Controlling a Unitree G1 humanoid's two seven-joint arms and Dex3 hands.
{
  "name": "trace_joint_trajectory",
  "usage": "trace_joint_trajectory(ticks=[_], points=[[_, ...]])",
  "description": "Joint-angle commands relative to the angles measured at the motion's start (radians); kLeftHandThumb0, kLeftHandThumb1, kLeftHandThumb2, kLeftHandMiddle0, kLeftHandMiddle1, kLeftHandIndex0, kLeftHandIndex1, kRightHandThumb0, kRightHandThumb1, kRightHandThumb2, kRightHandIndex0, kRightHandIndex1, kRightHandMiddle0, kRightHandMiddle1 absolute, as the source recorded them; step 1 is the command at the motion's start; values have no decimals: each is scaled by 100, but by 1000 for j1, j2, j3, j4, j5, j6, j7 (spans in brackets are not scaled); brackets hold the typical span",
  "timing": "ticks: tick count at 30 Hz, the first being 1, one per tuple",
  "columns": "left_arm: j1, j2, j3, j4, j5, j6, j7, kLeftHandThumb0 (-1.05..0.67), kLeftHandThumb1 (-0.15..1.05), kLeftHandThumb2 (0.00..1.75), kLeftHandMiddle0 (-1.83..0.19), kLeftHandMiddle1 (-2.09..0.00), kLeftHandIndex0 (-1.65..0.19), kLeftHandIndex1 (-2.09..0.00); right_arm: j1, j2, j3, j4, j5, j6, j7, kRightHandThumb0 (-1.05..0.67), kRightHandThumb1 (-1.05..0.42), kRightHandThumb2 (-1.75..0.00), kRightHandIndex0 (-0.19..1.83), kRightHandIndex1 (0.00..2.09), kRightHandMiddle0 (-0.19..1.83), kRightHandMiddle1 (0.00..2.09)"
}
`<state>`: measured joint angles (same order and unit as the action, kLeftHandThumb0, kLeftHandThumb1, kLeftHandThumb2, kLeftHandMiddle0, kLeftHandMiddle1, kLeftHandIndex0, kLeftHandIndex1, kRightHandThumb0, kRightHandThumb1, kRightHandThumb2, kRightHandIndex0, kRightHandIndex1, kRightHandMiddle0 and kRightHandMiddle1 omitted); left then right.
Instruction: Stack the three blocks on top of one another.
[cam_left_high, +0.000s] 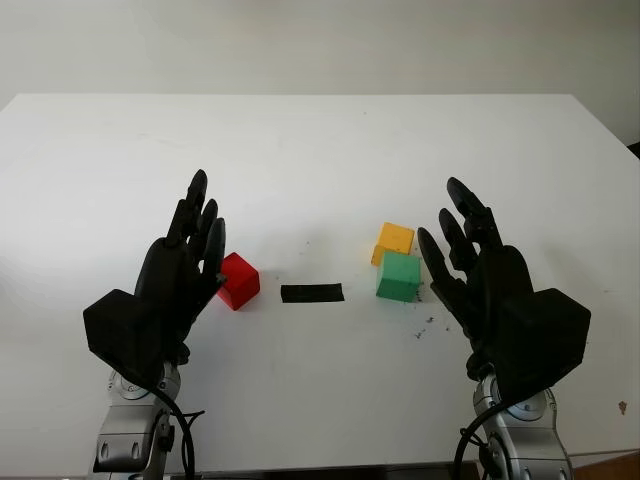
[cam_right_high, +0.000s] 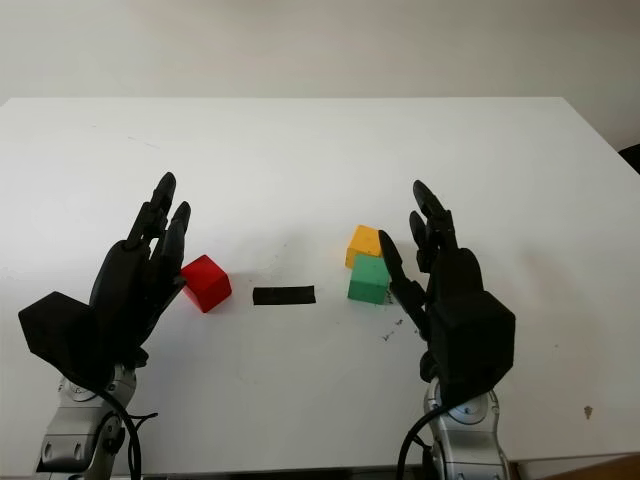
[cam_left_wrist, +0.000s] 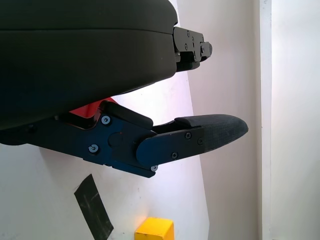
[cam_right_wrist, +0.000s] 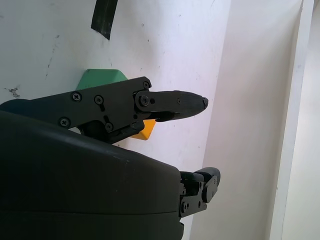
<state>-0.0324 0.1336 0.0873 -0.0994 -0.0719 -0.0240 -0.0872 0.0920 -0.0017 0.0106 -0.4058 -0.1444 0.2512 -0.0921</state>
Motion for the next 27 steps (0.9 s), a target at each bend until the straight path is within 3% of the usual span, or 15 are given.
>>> trace_joint_trajectory(ticks=[1, 12, 15, 17, 20, 27], points=[[5, 2, 6, -23, -4, -4, -4, -70, 105, 60, -3, -5, 0, -5, 0, 5, 1, -30, 6, -3, 1, -37, -105, -32, 19, 9, 7, 37], [5, 11, 6, -17, -4, 0, -21, -70, 105, 60, -2, -5, 1, -5, 4, 18, -1, -45, 31, 21, 7, -44, -105, -40, 19, 8, 7, 29], [-14, 26, 11, -3, 16, -39, -17, -67, 105, 60, -3, -6, 0, -6, -7, 17, -3, -36, 29, 24, 4, -45, -105, -40, 19, 8, 8, 28], [-49, 51, 28, 25, 73, -141, 18, -58, 105, 54, -10, -8, -6, -8, -15, 17, -5, -26, 31, 16, 2, -46, -105, -40, 19, 8, 8, 27], [-115, 141, 58, 86, 132, -290, 13, -48, 105, 38, -25, -8, -22, -9, -25, 20, -8, -14, 37, 6, 1, -45, -105, -41, 19, 8, 9, 27], [-282, 523, 27, 216, 235, -498, -283, -43, 105, 25, -13, -3, -23, -5, -28, 13, -11, -7, 29, -13, -3, -44, -105, -42, 20, 7, 8, 29]])
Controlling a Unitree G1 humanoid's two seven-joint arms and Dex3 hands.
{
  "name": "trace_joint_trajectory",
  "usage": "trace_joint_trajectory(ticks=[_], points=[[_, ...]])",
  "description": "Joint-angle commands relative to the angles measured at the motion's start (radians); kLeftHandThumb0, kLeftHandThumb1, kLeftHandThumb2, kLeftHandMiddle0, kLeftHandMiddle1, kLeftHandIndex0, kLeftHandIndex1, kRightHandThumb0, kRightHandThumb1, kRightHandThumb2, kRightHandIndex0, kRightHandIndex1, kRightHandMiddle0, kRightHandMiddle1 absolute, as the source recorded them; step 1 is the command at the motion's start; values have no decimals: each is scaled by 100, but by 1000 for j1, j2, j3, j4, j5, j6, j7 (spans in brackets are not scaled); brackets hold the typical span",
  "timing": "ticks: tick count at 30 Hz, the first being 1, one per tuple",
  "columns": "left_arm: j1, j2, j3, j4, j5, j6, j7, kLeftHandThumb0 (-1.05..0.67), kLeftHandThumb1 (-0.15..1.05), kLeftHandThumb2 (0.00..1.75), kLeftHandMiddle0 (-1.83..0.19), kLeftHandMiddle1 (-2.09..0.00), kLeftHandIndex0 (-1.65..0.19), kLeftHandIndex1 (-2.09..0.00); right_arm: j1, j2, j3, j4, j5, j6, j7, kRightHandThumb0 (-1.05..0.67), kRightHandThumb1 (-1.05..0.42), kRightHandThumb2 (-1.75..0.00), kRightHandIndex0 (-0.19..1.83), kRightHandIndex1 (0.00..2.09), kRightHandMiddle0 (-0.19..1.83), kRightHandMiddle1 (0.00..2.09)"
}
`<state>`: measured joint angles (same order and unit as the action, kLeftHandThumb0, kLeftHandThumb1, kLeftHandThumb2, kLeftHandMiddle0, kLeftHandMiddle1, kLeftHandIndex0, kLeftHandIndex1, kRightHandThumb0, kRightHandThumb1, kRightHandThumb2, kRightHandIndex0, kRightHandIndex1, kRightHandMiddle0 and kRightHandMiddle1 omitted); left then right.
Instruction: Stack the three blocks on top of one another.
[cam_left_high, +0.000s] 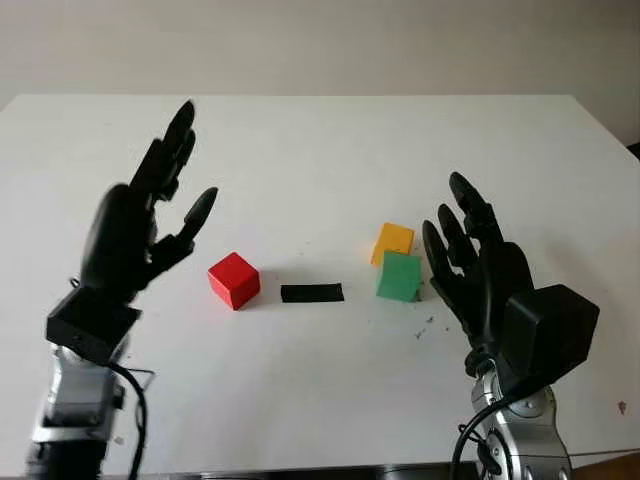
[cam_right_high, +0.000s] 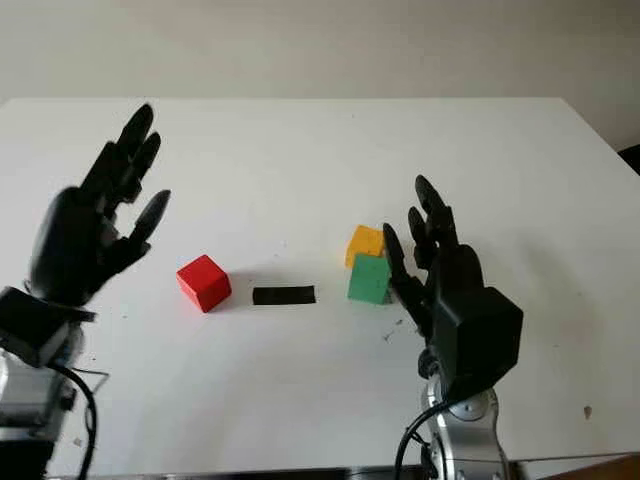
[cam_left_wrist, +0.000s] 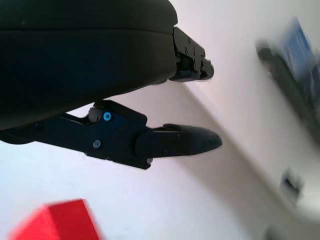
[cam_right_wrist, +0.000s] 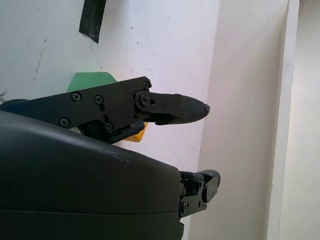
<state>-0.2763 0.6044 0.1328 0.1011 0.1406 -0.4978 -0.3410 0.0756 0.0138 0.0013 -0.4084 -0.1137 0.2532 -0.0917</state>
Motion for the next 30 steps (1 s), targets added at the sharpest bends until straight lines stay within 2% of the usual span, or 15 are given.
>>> trace_joint_trajectory(ticks=[1, 6, 15, 22, 30], points=[[-63, 90, -32, 37, 44, -49, -59, -43, 105, 21, -10, -3, -24, -6, -11, -5, -2, -6, -8, -13, -6, -44, -105, -42, 20, 8, 8, 30], [-168, 207, -88, 107, 86, -75, -181, -46, 105, 13, -6, -4, -28, -7, -9, -2, -8, -4, -7, -17, -12, -43, -105, -43, 21, 8, 8, 31], [-319, 289, -217, 98, 237, -50, -325, -54, 95, 5, 2, -4, -32, -6, -18, 0, -14, 0, -10, -24, -20, -42, -105, -43, 21, 7, 7, 33], [-359, 287, -295, 154, 340, -154, -295, -55, 91, 4, 9, -3, -25, -4, -8, 16, -15, 2, 11, -55, -30, -44, -105, -45, 14, 4, -2, 32], [-350, 273, -341, 185, 437, -189, -213, -59, 89, 5, 12, -5, -22, -4, -8, 18, -16, 5, 15, -63, -32, -46, -105, -44, 9, 2, -5, 29]])
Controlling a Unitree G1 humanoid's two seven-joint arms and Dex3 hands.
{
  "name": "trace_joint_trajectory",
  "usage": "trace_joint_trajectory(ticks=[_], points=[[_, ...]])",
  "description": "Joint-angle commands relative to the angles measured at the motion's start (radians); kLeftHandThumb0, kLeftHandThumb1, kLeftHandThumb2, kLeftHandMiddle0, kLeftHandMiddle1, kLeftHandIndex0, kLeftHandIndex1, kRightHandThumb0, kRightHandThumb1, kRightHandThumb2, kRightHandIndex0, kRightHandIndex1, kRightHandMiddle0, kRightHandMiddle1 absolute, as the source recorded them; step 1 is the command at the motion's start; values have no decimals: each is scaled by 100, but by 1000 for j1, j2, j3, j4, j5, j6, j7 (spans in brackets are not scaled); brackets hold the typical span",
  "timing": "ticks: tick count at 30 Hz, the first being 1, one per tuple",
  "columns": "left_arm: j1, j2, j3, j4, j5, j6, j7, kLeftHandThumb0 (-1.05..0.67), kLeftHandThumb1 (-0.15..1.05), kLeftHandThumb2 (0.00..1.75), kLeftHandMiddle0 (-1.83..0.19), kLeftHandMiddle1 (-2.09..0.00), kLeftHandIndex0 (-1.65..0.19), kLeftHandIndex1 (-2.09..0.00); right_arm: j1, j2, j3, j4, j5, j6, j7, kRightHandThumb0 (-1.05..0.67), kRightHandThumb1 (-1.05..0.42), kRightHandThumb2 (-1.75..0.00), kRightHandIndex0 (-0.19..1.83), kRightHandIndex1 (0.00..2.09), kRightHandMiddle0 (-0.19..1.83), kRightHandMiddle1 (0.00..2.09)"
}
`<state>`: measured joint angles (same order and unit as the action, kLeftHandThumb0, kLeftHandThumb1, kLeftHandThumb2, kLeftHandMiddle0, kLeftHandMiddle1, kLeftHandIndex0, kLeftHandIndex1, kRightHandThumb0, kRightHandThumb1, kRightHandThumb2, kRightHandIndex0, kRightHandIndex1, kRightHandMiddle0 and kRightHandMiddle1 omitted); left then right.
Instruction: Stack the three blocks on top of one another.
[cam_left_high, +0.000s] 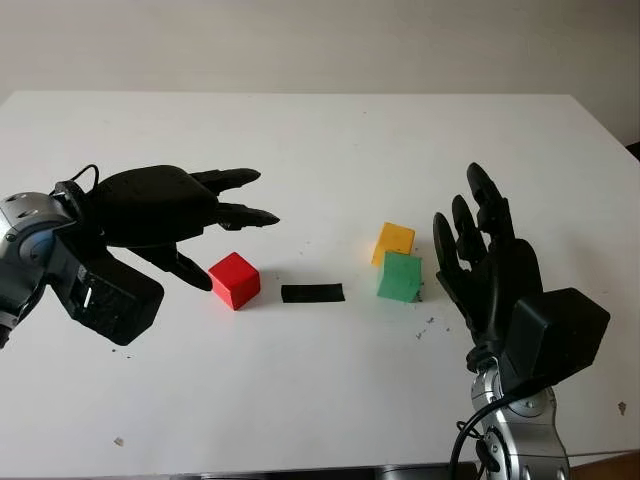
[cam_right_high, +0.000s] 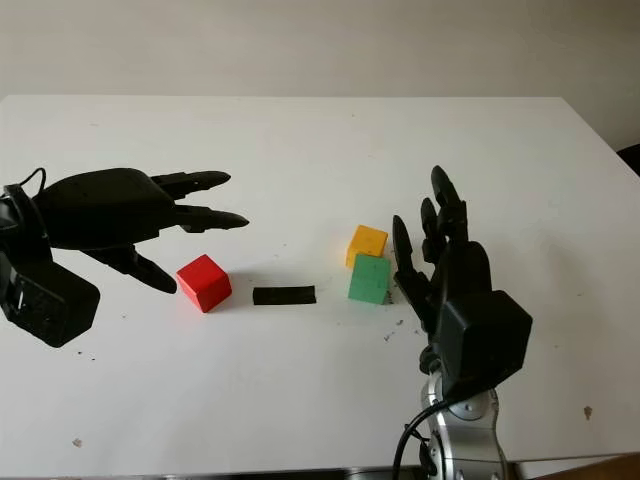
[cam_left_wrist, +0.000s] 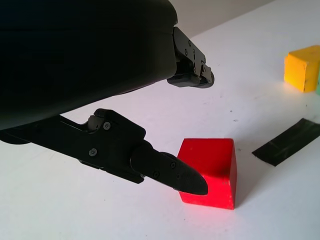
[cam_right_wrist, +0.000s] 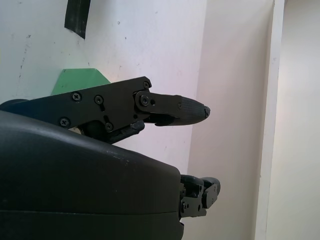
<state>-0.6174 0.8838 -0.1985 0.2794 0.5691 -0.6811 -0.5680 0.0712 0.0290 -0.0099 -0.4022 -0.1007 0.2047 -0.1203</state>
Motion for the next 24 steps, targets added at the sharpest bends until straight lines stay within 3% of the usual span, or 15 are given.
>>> trace_joint_trajectory(ticks=[1, 15, 16, 19, 24], points=[[-5, -6, -15, 10, 22, -11, 28, -61, 90, 5, 11, -5, -21, -4, -3, 2, -4, -1, 1, -16, -4, -46, -105, -43, 9, 2, -5, 29], [41, -26, -50, 48, 88, -19, 149, -57, 94, 6, 6, -7, -40, -15, 2, -6, -5, -4, -4, -16, 7, -47, -105, -44, 8, 3, -3, 25], [38, -29, -52, 58, 88, -27, 157, -56, 94, 6, 3, -6, -38, -28, 2, -6, -5, -5, -6, -14, 7, -47, -105, -43, 9, 3, -3, 25], [31, -34, -63, 83, 97, -41, 172, -54, 95, 6, 0, -5, -7, -102, 2, -7, -6, -7, -10, -12, 7, -47, -105, -43, 10, 4, -2, 25], [16, -31, -86, 106, 127, -39, 172, -53, 97, 6, -1, -6, -3, -118, -1, -13, -11, -6, -13, -6, 14, -47, -105, -43, 10, 4, -1, 24]])
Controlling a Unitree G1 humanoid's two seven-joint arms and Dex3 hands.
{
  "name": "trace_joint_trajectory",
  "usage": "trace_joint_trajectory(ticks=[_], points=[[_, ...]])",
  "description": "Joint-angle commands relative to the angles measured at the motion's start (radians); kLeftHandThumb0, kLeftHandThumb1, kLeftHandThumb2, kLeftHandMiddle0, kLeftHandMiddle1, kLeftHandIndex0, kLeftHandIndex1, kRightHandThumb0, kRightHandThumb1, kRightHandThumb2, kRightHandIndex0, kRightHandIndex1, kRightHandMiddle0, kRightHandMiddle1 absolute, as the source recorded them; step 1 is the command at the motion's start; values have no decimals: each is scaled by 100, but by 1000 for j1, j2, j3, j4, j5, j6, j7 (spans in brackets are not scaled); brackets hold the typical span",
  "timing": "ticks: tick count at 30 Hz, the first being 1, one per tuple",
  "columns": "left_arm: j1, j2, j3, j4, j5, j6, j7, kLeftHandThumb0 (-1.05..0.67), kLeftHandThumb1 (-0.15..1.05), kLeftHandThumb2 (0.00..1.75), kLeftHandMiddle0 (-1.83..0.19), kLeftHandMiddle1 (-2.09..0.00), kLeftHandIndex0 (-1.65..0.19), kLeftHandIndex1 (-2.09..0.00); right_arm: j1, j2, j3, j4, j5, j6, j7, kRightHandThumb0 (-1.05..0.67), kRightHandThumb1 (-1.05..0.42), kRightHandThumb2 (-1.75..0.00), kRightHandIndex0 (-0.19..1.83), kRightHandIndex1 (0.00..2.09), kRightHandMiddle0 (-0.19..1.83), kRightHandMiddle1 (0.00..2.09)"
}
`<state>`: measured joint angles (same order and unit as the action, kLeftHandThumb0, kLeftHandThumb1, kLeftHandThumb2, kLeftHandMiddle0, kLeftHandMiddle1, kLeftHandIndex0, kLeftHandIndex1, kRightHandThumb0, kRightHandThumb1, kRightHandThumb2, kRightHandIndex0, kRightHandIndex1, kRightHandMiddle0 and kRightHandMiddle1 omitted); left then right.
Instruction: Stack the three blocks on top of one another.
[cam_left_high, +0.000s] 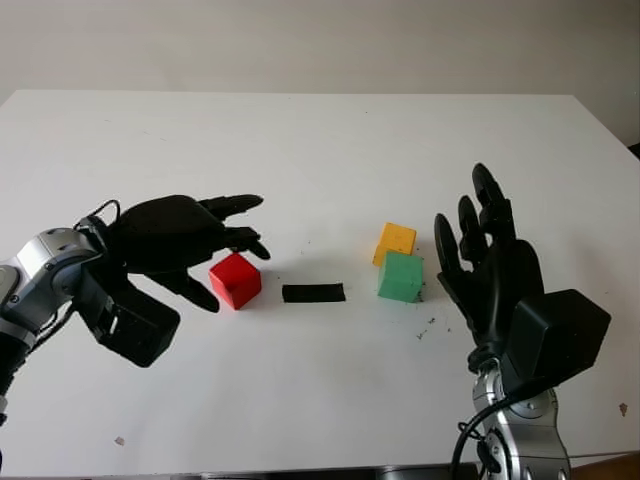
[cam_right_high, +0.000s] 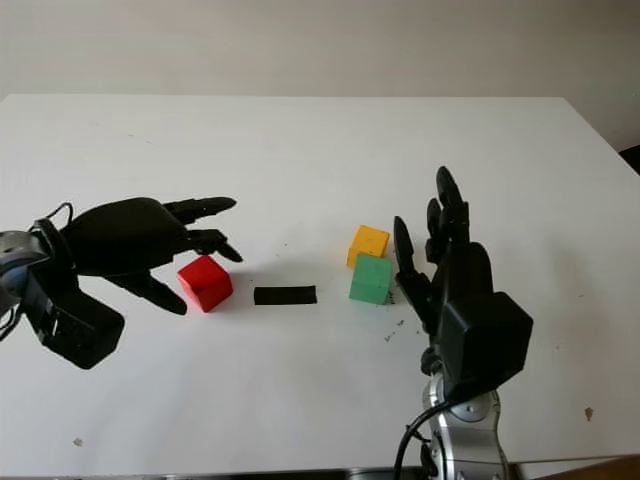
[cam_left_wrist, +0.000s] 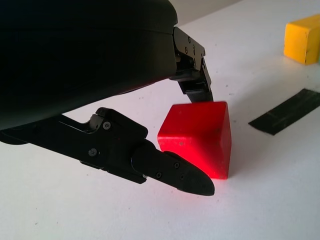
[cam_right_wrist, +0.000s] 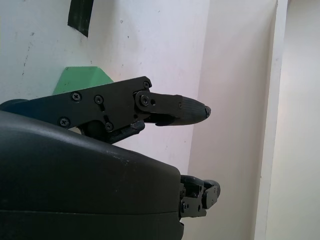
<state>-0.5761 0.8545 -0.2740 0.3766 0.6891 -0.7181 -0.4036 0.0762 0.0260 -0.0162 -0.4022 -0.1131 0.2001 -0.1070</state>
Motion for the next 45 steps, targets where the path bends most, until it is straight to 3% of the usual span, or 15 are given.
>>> trace_joint_trajectory(ticks=[1, 10, 18, 23, 34, 39, 45], points=[[-28, -2, -13, 16, 12, -5, 13, -52, 98, 6, -2, -6, -4, -120, -6, -9, -5, -8, -2, 2, 1, -46, -105, -42, 10, 4, -1, 24], [-54, -1, -32, 74, 88, -38, 126, -33, 105, 10, -11, -7, -13, -142, -12, -31, -2, -7, -18, 8, 19, -43, -105, -42, 11, 5, 1, 23], [-87, 2, -41, 58, 115, -42, 156, -34, 105, 9, -12, -5, -13, -152, -19, -29, -2, -12, -12, 21, 26, -43, -105, -40, 10, 5, 2, 21], [-121, -7, -38, 46, 49, -68, 105, -37, 105, 7, -11, -5, -13, -158, -24, -31, 2, -12, -24, 32, 26, -45, -105, -39, 11, 5, 3, 20], [-159, -92, -26, 71, -304, -68, -135, -40, 105, 8, -19, -7, -19, -148, -17, -31, 10, -15, -52, 36, 19, -45, -105, -39, 10, 5, 4, 19], [-160, -131, -29, 107, -353, -88, -162, -43, 105, 7, -21, -6, -24, -142, -8, -24, 12, -21, -63, 39, 11, -46, -105, -37, 12, 6, 6, 18], [-169, -174, -35, 134, -331, -101, -157, -43, 105, 14, -18, -5, -16, -148, -1, -29, 16, -21, -77, 31, 9, -46, -105, -37, 13, 6, 7, 18]])
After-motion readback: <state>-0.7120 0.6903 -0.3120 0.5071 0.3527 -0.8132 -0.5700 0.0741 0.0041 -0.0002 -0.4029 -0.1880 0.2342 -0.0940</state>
